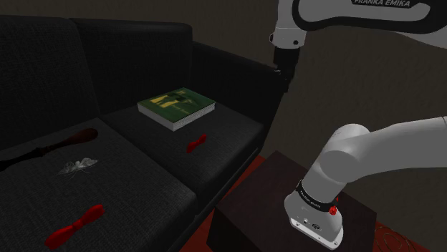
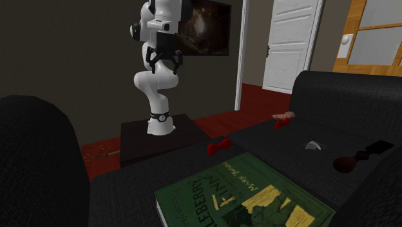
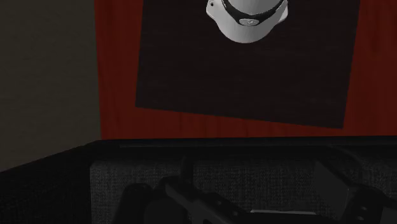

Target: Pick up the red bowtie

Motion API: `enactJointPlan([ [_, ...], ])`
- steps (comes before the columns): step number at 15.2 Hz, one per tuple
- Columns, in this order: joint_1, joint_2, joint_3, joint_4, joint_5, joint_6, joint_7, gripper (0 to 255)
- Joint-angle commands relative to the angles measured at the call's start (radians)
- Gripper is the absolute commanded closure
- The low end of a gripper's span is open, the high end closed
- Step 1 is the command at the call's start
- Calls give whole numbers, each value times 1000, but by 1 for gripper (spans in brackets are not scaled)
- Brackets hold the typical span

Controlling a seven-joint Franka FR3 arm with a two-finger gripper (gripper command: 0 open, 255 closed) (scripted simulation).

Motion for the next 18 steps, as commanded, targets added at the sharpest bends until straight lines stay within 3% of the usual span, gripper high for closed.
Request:
enactJointPlan([
  [1,0,0,0,0,0,0,0,0],
  [9,-53,46,198,-140,197,226,456,0],
  [18,-152,289,441,-152,337,563,949,0],
])
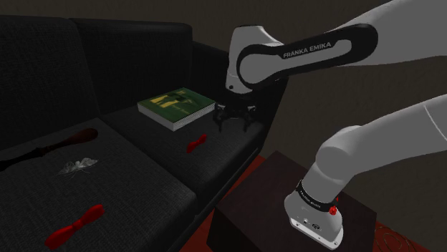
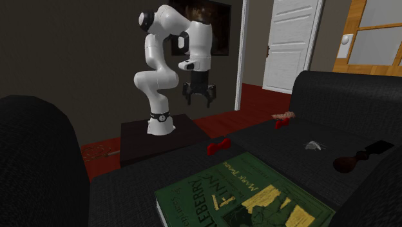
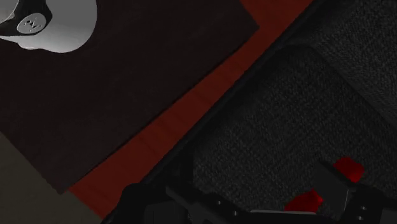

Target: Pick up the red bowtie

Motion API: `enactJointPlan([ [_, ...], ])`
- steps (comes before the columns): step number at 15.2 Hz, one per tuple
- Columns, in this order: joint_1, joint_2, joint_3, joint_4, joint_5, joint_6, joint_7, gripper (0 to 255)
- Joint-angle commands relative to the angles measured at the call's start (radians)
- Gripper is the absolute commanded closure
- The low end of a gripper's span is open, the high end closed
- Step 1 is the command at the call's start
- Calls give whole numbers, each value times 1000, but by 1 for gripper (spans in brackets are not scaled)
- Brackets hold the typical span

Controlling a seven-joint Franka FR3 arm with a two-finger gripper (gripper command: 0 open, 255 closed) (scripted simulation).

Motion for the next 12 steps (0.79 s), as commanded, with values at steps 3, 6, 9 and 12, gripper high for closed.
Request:
enactJointPlan([
  [3,-75,157,107,45,4,154,235,0],
  [6,-143,287,185,86,-39,266,423,0],
  [9,-216,430,252,137,-138,367,639,0],
  [12,-267,585,282,200,-301,446,890,0],
])
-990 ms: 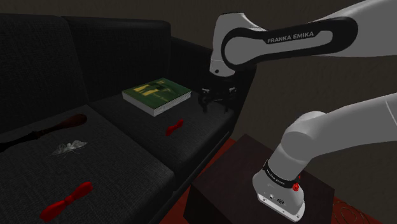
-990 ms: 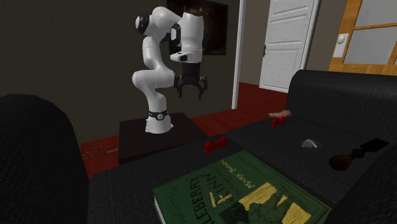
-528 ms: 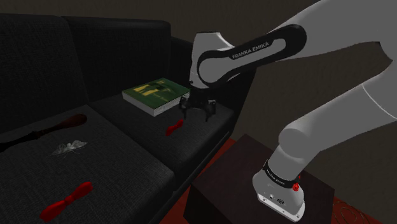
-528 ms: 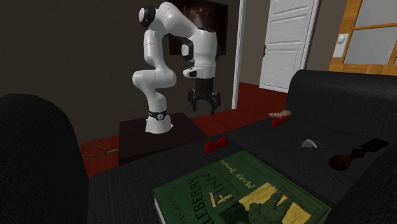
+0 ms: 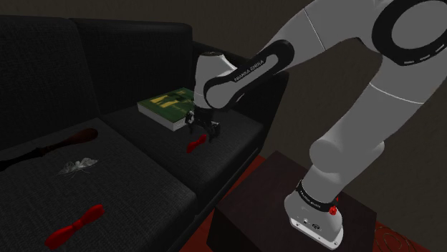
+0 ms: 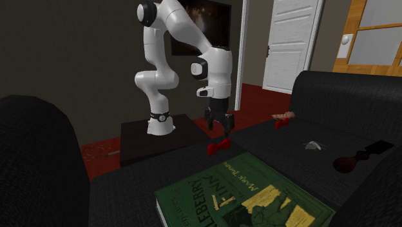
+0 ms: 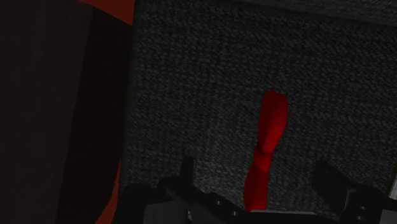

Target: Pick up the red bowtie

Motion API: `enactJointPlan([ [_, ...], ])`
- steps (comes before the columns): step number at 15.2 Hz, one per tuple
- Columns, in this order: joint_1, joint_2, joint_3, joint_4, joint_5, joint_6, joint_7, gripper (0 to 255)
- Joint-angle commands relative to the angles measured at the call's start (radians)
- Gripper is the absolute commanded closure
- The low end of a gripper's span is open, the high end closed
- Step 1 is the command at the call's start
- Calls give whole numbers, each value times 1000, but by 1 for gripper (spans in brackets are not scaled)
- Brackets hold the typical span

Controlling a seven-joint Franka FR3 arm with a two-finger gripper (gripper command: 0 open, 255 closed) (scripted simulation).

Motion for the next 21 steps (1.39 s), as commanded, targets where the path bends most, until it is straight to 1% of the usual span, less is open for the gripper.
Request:
enactJointPlan([
  [1,-18,96,1,42,-115,43,178,0],
  [2,-12,101,-7,45,-121,45,186,0],
  [5,-3,144,-20,38,-172,82,223,0],
  [8,8,189,-37,33,-228,118,263,0],
  [9,16,212,-48,32,-258,135,285,0],
  [11,17,212,-49,32,-258,136,284,0],
  [12,15,212,-49,33,-257,135,282,255],
  [21,17,212,-49,32,-258,135,284,255],
])
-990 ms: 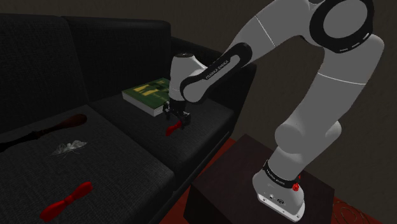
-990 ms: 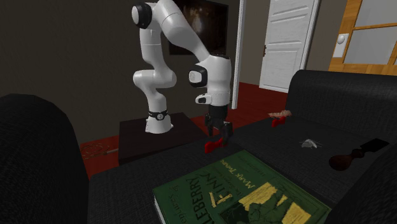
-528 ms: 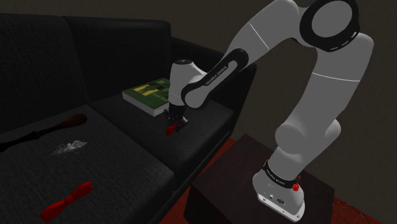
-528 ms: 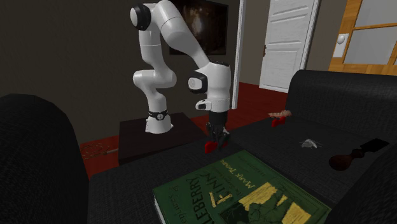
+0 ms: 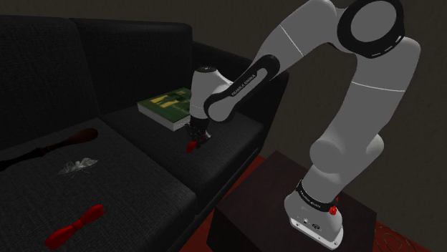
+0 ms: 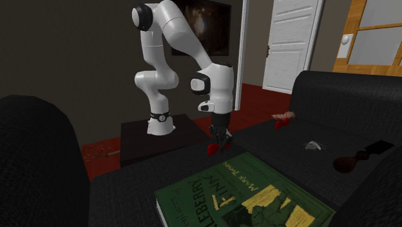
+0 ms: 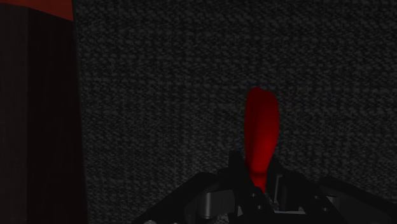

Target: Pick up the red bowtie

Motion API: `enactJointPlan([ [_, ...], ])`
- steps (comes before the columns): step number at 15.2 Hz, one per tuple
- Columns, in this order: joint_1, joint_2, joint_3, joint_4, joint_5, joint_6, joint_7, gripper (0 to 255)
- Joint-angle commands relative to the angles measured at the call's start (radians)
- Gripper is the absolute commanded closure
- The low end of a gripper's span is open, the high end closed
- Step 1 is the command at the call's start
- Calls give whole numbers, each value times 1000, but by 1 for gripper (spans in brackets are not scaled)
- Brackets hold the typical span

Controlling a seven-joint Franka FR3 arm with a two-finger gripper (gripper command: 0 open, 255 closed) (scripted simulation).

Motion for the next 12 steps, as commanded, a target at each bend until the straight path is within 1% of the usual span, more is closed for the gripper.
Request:
enactJointPlan([
  [1,-5,-15,8,-1,19,-12,-14,255],
  [6,-26,-88,38,7,110,-72,-79,255],
  [12,-34,-171,50,26,204,-150,-147,255],
])
